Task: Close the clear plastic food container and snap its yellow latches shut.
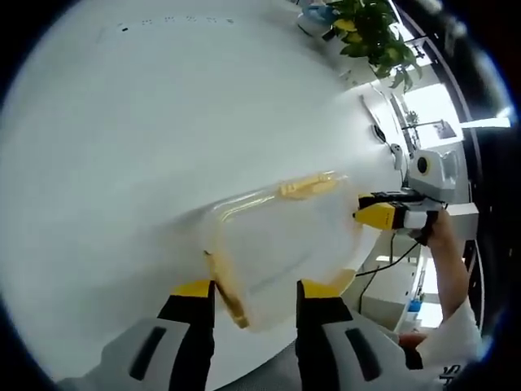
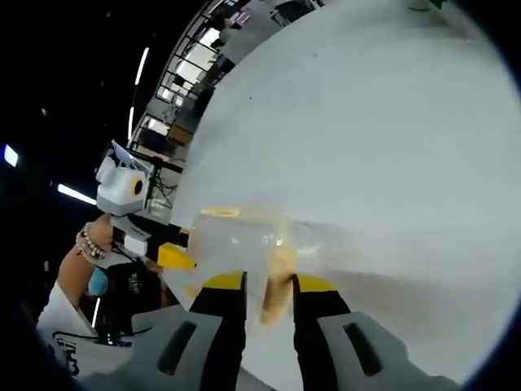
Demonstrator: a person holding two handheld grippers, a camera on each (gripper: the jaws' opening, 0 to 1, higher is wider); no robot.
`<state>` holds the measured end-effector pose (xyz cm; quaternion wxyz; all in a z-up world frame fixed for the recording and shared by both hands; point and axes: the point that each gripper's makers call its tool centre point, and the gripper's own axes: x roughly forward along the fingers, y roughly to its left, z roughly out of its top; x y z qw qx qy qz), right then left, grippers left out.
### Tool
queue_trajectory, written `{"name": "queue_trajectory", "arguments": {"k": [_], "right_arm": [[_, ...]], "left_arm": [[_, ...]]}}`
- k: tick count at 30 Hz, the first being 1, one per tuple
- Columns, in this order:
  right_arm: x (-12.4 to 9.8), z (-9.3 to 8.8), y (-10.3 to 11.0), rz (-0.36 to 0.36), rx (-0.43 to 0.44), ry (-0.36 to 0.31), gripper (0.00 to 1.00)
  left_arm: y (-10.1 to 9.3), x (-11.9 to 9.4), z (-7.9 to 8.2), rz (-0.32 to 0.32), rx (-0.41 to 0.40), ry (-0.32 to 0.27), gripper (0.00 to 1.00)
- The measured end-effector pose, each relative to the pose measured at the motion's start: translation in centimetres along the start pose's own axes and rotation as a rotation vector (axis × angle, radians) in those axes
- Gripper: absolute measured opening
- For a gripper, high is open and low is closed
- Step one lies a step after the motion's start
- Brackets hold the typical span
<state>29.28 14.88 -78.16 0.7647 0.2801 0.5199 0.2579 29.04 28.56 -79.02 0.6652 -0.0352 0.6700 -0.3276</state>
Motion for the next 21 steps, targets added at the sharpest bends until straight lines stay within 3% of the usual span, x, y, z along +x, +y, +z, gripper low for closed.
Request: {"name": "queue_trajectory", "arguments": {"k": [8,14,18,21], "right_arm": [[-0.2,0.2,0.1,-0.044,-0.057,-0.003,0.2],[-0.3,0.4,-0.1,-0.089,-0.12,-0.003,0.24],[-0.8,1.0,-1.1,-0.183,-0.253,-0.016,0.34],[-0.8,1.1,-0.6,-0.202,-0.329,-0.017,0.34]], "left_arm": [[0.0,-0.1,0.4,0.014,0.066,-0.029,0.36],[0.0,-0.3,1.0,0.057,0.16,-0.055,0.37],[0.0,-0.6,1.4,0.095,0.26,-0.092,0.39],[0.0,-0.8,2.0,0.137,0.345,-0.121,0.42]]}}
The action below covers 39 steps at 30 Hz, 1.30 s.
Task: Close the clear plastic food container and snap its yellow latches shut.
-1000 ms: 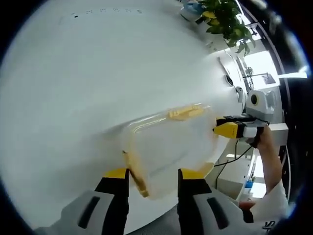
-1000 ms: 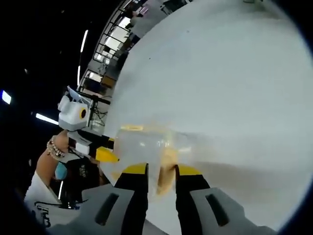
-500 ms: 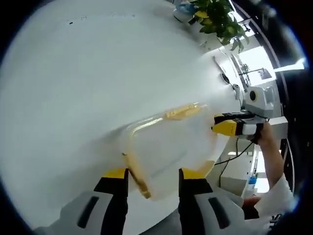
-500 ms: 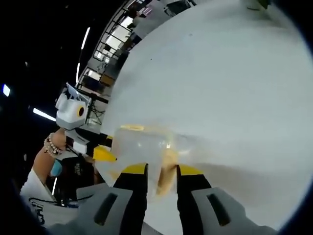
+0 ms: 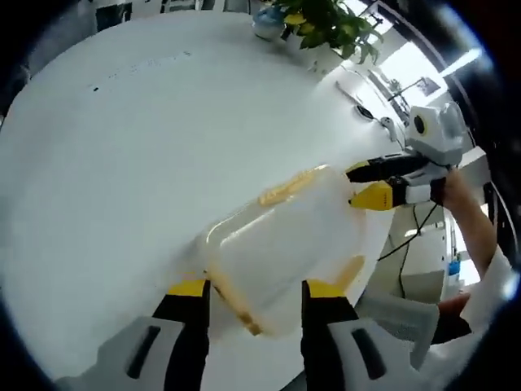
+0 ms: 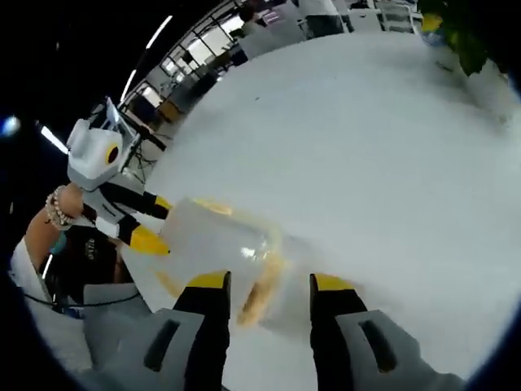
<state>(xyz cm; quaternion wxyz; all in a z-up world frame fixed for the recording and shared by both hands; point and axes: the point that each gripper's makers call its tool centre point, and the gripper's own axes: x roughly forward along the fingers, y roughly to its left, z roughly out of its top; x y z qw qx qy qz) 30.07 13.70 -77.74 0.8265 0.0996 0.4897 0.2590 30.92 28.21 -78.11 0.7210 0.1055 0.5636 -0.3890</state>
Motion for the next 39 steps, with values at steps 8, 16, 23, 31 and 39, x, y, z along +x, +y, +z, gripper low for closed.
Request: {"name": "queue_trajectory", "arguments": {"k": [8,16,23,31,39], "right_arm": [[-0.3,0.5,0.2,-0.079,-0.208,0.003,0.33],[-0.8,1.3,0.0,-0.143,-0.399,0.012,0.3],[-1.1,3.7,2.3,-0.074,-0.45,-0.061,0.27],[-0.6,4.9,4.5,-0.035,-0.521,-0.071,0.24],[0.4,4.8,6.3,0.026,-0.572,-0.059,0.13]], "left_arm": [[-0.6,-0.4,0.6,0.061,0.195,-0.061,0.43],[-0.8,-1.1,1.3,0.09,0.373,-0.126,0.43],[-3.1,-1.4,2.0,0.024,0.458,-0.179,0.42],[-4.7,-1.3,2.9,-0.016,0.492,-0.214,0.4],[-5.8,-1.2,3.2,-0.069,0.515,-0.238,0.31]]}}
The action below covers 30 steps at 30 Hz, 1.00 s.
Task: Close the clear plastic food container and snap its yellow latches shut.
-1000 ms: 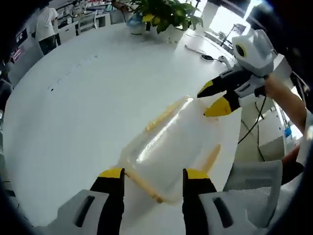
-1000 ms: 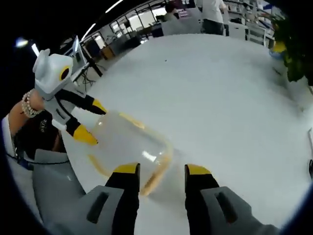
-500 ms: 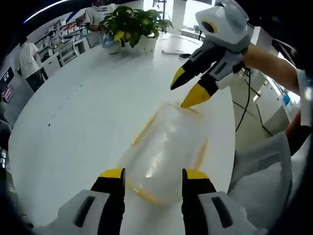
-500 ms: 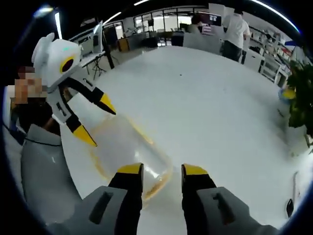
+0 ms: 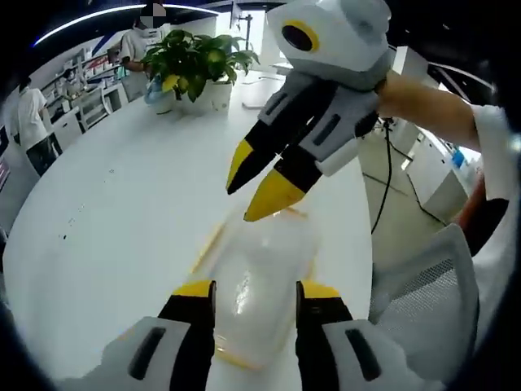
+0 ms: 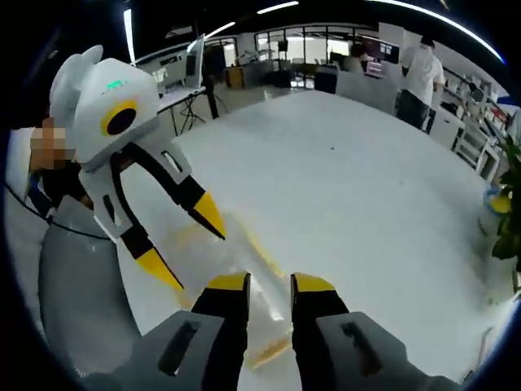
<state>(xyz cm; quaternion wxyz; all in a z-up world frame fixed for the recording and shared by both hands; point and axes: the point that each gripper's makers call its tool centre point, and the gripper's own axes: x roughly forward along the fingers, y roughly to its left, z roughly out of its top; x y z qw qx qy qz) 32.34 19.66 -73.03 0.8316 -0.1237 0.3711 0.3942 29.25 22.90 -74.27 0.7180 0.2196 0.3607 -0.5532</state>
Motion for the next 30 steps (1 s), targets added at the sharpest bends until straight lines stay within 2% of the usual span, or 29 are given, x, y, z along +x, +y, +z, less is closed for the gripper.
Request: {"name": "queue_trajectory", "arguments": {"k": [6,17,24,27,30], "right_arm": [[0.9,0.3,0.9,0.049,-0.007,0.008,0.02],[3.3,0.0,1.5,0.096,-0.052,0.057,0.0],[4.1,-0.2,1.3,0.108,-0.063,0.077,0.0],[4.3,-0.3,1.2,0.106,-0.07,0.081,0.04],[4.3,-0.1,1.0,0.104,-0.063,0.075,0.07]], "left_arm": [[-0.1,0.4,0.5,-0.02,0.017,-0.021,0.24],[-0.5,1.4,0.4,-0.05,0.059,-0.022,0.15],[-0.8,1.8,0.2,-0.077,0.074,-0.014,0.15],[-0.8,2.1,0.2,-0.077,0.089,-0.019,0.17],[-0.8,2.3,0.0,-0.068,0.089,-0.009,0.25]]}}
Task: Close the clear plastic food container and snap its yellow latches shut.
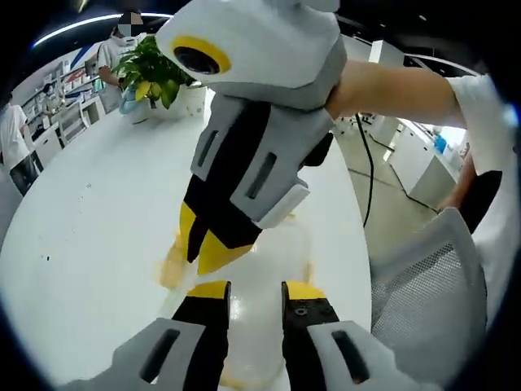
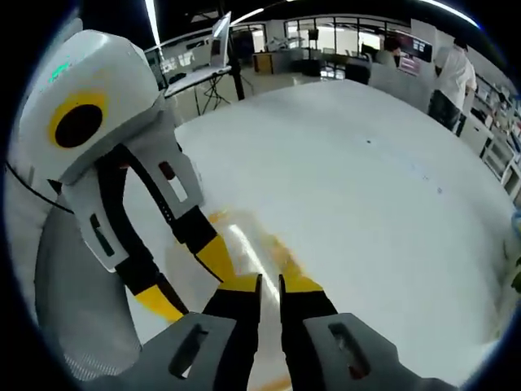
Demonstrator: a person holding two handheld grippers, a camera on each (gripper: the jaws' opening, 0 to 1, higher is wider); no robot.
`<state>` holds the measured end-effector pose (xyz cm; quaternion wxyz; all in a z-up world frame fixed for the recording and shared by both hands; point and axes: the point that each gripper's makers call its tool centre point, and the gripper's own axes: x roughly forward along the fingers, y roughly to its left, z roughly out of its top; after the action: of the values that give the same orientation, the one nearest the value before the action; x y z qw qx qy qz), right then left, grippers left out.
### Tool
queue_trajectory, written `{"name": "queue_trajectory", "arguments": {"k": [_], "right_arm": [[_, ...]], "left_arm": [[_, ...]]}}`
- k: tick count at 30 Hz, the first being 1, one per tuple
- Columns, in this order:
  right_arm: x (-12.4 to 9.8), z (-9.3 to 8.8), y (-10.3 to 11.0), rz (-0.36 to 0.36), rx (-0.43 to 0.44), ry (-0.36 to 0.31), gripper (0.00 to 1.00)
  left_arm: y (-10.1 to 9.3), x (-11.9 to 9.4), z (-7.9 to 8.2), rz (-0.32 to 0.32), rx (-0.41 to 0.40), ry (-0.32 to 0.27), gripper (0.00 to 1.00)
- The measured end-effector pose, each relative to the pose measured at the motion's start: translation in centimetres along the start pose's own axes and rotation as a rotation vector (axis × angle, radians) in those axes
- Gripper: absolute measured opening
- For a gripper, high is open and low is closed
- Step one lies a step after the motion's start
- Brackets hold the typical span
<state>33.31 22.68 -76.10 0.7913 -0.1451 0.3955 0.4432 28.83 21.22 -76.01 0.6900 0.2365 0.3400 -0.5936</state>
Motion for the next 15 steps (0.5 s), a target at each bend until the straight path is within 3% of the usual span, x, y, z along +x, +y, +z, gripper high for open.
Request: {"name": "queue_trajectory", "arguments": {"k": [4,8,15], "right_arm": [[-0.1,0.1,0.1,0.009,0.004,-0.006,0.08],[-0.2,0.3,-0.9,-0.036,-0.018,-0.011,0.23],[0.4,-0.3,-1.0,0.0,0.006,0.007,0.22]], "left_arm": [[-0.4,0.0,0.1,-0.009,0.013,-0.01,0.35],[-1.0,0.0,-0.2,-0.017,0.058,0.004,0.41],[-1.2,0.2,-0.4,-0.007,0.135,0.004,0.46]]}}
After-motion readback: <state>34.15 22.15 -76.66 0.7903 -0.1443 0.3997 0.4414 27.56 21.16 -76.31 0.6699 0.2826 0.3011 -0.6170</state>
